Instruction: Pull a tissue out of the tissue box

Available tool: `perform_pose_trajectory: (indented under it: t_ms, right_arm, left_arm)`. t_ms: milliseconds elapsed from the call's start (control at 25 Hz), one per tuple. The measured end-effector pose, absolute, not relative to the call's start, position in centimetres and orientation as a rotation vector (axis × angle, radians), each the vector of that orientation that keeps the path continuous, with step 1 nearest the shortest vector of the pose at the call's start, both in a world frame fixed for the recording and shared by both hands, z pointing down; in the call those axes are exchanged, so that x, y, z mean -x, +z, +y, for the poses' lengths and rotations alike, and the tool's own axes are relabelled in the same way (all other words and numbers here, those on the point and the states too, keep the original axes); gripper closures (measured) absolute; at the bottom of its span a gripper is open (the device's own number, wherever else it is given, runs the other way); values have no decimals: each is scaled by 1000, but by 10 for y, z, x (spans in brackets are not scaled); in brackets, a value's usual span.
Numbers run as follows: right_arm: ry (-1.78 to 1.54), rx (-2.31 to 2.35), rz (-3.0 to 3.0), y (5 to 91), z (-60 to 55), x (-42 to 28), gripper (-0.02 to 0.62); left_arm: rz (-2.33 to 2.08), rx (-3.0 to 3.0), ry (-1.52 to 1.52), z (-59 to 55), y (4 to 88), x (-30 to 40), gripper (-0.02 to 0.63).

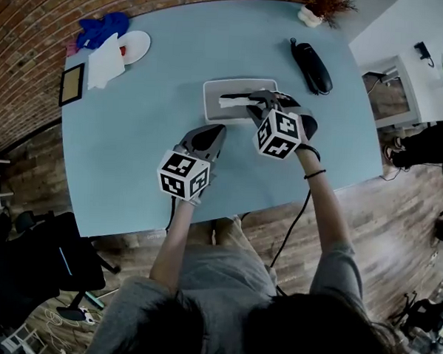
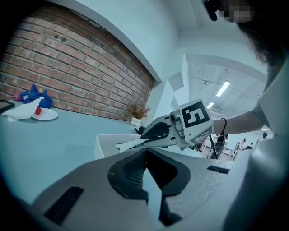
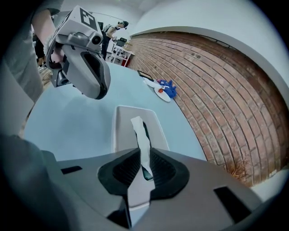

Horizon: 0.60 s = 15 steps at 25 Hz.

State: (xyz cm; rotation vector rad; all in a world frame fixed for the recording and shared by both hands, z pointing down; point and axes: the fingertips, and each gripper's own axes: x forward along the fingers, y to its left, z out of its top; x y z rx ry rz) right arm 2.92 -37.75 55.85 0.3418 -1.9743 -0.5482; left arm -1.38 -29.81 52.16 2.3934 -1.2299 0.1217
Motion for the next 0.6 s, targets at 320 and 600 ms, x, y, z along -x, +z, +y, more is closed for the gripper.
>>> perform_pose_trajectory:
  t_ms: [320,600]
  right_arm:
    - [-566,-335,-1959,558,-382,-27,592]
    - [-559,-354,-1996,544,-385,-24,594]
  left_arm:
    - [-1238,-2384,119,-300,524,17,603]
    - [-1237,-2392,115,-304,520,15,603]
